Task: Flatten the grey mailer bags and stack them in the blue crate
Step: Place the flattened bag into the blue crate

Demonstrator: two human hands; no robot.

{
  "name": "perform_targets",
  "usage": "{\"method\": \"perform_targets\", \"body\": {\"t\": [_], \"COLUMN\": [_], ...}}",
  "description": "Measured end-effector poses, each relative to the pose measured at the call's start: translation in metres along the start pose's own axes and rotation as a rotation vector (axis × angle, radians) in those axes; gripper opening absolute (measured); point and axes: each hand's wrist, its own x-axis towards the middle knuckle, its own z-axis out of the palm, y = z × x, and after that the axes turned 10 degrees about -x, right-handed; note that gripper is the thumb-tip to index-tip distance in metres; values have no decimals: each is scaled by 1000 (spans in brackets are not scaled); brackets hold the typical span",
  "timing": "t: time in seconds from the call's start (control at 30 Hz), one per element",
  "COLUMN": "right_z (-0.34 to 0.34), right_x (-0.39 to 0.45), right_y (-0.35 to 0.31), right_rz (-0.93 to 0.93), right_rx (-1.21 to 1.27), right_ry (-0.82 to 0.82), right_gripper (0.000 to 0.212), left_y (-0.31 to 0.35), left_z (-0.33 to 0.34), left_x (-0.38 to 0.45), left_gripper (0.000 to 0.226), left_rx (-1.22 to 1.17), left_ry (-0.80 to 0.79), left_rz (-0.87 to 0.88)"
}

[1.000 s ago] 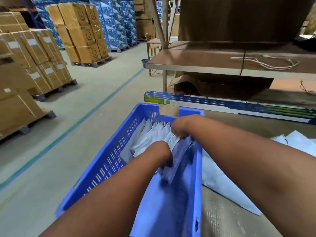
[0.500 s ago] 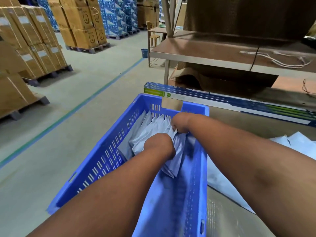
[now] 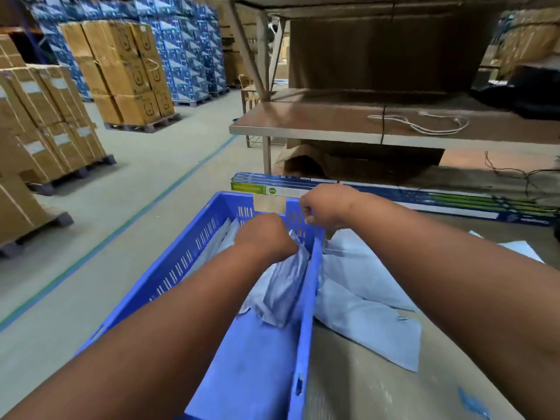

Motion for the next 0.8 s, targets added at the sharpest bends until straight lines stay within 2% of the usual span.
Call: {"method": "perform_targets", "body": {"t": [0.17, 0.23, 0.33, 0.4, 0.5, 0.6, 0.7, 0.8], "right_z": [13, 32, 81, 124, 176, 212, 242, 253], "right_x": [-64, -92, -135, -162, -194, -215, -233, -253], "right_y": [47, 59, 60, 49, 22, -2, -10, -3], "right_rz": [124, 194, 299, 318, 269, 216, 182, 158], "right_rx": [116, 155, 303, 394, 493, 392, 330, 383], "right_ry": [141, 204, 287, 267, 147, 3, -51, -12], "right_gripper": [14, 16, 16, 21, 51, 65, 68, 57], "left_y": [66, 93, 127, 144, 156, 145, 126, 121], "left_z": [-22, -13, 13, 35, 75, 120, 164, 190], "left_x": [-6, -15, -35, -53, -73, -83, -92, -102], "left_gripper": [24, 25, 16, 14, 22, 32, 49, 65], "left_rx": [65, 85, 141, 273, 448, 500, 523, 495], "left_ry": [40, 31, 22, -4, -124, -260, -357, -429], "left_rz": [111, 141, 216, 311, 444, 481, 508, 514]}}
